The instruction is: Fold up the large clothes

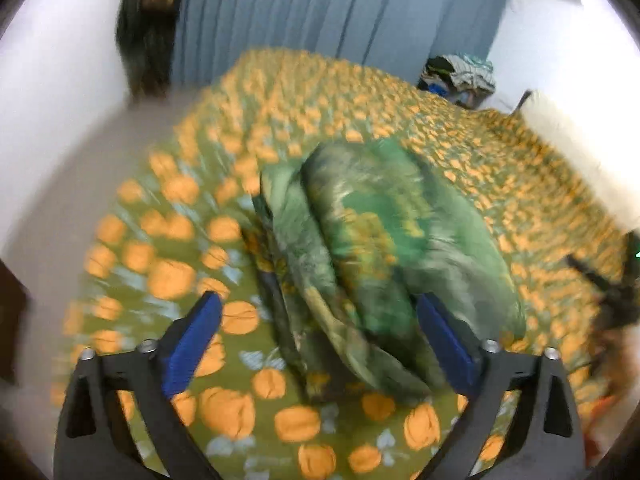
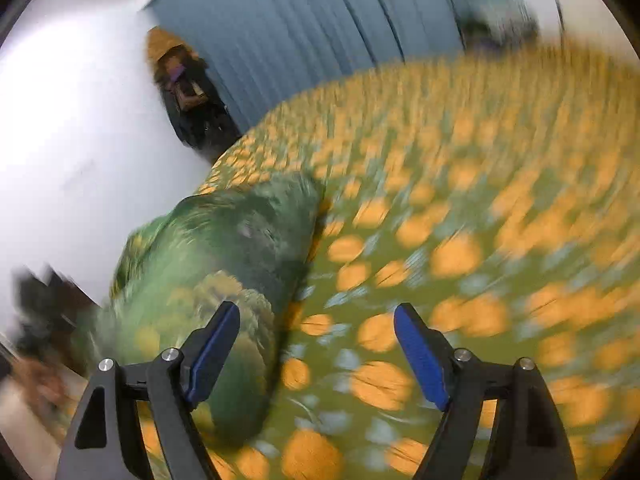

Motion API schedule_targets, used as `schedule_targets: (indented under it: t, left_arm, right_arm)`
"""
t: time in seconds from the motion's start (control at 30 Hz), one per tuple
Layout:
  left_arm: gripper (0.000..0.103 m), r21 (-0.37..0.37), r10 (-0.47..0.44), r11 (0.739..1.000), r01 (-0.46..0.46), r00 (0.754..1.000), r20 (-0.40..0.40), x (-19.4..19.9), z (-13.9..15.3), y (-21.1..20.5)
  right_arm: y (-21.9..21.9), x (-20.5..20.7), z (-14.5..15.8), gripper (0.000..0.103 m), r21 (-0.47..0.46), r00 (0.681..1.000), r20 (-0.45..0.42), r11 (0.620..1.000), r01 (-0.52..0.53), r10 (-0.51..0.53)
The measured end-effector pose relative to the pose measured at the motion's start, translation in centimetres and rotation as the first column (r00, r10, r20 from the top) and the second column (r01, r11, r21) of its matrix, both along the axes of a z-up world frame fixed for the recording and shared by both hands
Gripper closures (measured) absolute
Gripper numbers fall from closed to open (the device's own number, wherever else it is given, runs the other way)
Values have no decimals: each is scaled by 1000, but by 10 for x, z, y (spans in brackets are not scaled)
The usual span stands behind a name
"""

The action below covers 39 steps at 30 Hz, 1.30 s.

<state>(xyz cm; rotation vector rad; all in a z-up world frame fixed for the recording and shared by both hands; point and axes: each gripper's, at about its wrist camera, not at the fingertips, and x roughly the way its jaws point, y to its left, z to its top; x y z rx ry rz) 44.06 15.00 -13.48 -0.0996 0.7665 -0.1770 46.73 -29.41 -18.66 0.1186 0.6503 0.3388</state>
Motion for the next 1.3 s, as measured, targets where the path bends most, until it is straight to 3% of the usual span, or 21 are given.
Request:
schedule_targets:
  t: [0.1,0.2,0.27,0.33,0.37,0.47,0.57,0.73,0.93,1.1,1.3]
  left_arm:
    - [0,115,35,992,-55,986,163,-33,31,-35]
    - [0,121,28,991,-60,967,252,-71,54,-77]
    - [0,105,12,994,-38,971,237,-78,58,-95]
    - [0,138,31,988,-66,970,241,-95,61,-111]
    - [0,155,49,984,-91,965,258,-106,63,-113]
    - [0,178,84,975,-135,959,271,-127,68,-118]
    - [0,188,112,968,-164,959,261,-147,77,-120]
    - [0,195,155,958,-210,952,264,-170,88,-124]
    - [0,212,174,949,-232,950,260,-189,94,-129]
    - [0,119,198,967,-224,960,195,-196,95,-118]
    - [0,134,209,964,-230,966,152,-197,90,-120]
  right_arm:
    - [12,-57,38,19,-58,991,130,998,36,-28]
    - [18,-80,51,1,17,996,76,999,40,-41]
    - [17,-87,49,1,73,999,8,996,48,-49]
    - [19,-101,52,1,75,996,-13,994,84,-84]
    - [19,-113,55,1,59,995,6,994,96,-97]
    - [32,-159,77,1,-73,976,176,987,145,-130]
    - [39,-198,97,1,-88,951,280,983,160,-130]
    - [54,-196,99,1,-148,991,127,987,59,-40]
    - [64,-215,100,1,-246,988,132,962,116,-85]
    - [64,-228,108,1,-255,986,123,956,145,-117]
    - [69,-237,106,1,-263,988,112,955,137,-111]
